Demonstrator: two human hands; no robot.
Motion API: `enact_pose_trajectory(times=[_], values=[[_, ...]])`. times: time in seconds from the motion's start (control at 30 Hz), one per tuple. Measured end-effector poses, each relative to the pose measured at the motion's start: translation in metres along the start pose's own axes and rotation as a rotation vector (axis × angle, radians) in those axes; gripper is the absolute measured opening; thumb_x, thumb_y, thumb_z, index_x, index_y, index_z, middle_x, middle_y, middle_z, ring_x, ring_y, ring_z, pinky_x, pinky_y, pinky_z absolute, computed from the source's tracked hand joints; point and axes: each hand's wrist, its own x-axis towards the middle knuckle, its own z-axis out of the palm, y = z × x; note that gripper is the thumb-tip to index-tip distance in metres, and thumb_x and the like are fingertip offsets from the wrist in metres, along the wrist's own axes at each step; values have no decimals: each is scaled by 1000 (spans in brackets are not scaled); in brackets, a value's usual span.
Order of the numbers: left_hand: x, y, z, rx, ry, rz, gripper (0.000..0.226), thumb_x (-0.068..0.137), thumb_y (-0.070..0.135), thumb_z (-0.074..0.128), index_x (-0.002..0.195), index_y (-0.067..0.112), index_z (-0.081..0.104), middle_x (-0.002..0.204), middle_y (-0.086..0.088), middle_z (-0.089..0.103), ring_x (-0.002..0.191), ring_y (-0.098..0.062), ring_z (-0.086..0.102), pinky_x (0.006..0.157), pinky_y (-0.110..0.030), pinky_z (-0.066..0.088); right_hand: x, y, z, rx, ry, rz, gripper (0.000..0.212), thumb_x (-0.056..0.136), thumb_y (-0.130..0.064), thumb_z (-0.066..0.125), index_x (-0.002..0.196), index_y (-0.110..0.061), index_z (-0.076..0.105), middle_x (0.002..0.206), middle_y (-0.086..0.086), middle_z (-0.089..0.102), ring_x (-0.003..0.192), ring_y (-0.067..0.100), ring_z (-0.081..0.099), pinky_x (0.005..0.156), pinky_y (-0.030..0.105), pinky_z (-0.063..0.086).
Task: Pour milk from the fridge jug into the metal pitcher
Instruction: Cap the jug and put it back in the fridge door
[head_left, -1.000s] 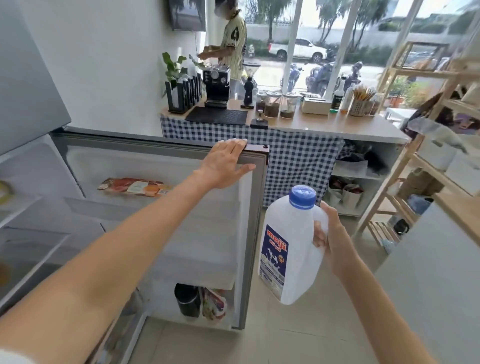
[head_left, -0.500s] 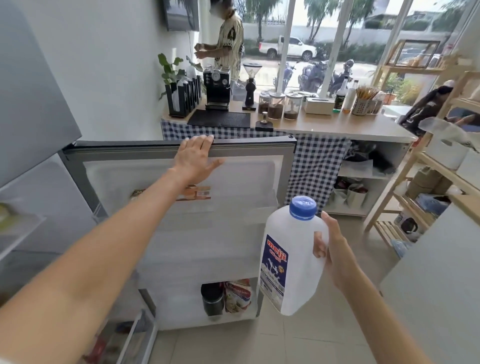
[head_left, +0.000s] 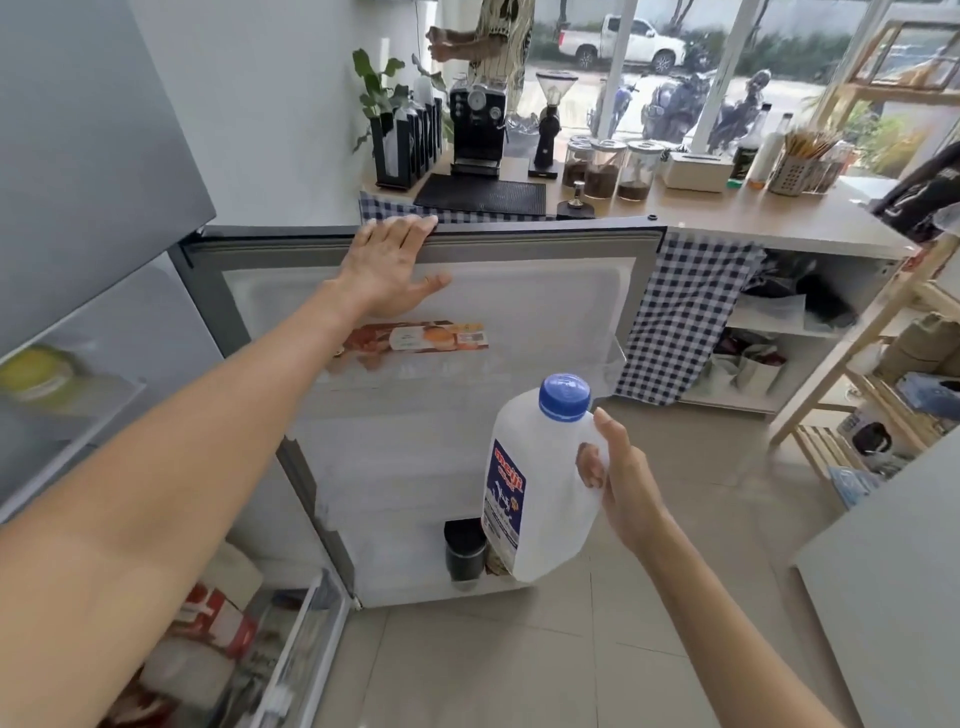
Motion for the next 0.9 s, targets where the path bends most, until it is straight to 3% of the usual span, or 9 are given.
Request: enact_pose_trajectory(times=[0.07, 0.17, 0.3, 0.53, 0.63, 0.73, 0.77, 0.83, 0.9], values=[[-5, -10, 4, 1, -4, -6, 77, 91, 61, 29, 150, 16, 6, 155, -8, 15, 142, -26, 14, 116, -44, 5, 1, 5, 11, -38, -52, 7, 56, 72, -67, 57, 73, -11, 47, 64, 7, 25, 57, 13, 29, 66, 28, 32], [-9, -16, 6, -8, -13, -12, 78, 90, 63, 29, 150, 17, 6, 155, -8, 14, 143, -26, 11, 116, -44, 4, 3, 18, 26, -116, -145, -21, 58, 78, -66, 55, 62, -13, 34, 61, 3, 31, 56, 14, 30, 65, 27, 31], [-7, -14, 6, -12, -17, -26, 80, 90, 63, 30, 149, 16, 5, 155, -8, 13, 142, -27, 11, 116, -44, 3, 8, 26, 46, -281, -359, -51, 59, 90, -68, 39, 61, -17, 39, 64, -1, 39, 63, 22, 34, 65, 37, 26], [-8, -12, 6, -10, -2, -27, 79, 90, 63, 30, 149, 16, 6, 154, -8, 14, 142, -27, 11, 116, -44, 3, 15, 31, 83, -416, -567, -125, 45, 102, -42, 36, 77, -7, 48, 73, 0, 44, 62, 2, 41, 64, 14, 34], [-8, -12, 8, -8, 16, -25, 78, 90, 62, 31, 149, 16, 8, 153, -8, 16, 141, -26, 12, 116, -44, 4, 21, 38, 94, -456, -630, -141, 47, 98, -47, 39, 82, -4, 47, 74, 0, 43, 71, 11, 43, 71, 24, 36], [-8, -12, 7, -15, 18, -29, 78, 90, 62, 32, 149, 16, 7, 153, -8, 16, 141, -26, 11, 116, -44, 3, 31, 40, 103, -528, -656, -165, 36, 97, -51, 40, 84, -19, 53, 75, -13, 46, 70, 5, 44, 69, 25, 34], [-8, -11, 7, -16, 17, -32, 78, 90, 62, 32, 149, 16, 7, 153, -8, 15, 141, -26, 11, 116, -44, 2, 34, 41, 106, -551, -668, -173, 31, 97, -50, 41, 92, -24, 58, 83, -19, 52, 76, -2, 48, 72, 22, 37], [-7, -11, 8, -13, 18, -36, 79, 90, 62, 32, 149, 16, 7, 153, -8, 15, 141, -26, 11, 116, -44, 2, 39, 44, 111, -630, -658, -188, 46, 98, -49, 42, 125, -16, 59, 126, -10, 60, 113, 3, 53, 95, 24, 40], [-8, -10, 8, -12, 16, -34, 79, 90, 63, 32, 149, 16, 7, 152, -8, 16, 141, -26, 11, 117, -44, 2, 44, 47, 117, -698, -641, -193, 58, 99, -47, 42, 144, -10, 44, 151, 3, 43, 137, 18, 41, 106, 24, 30]])
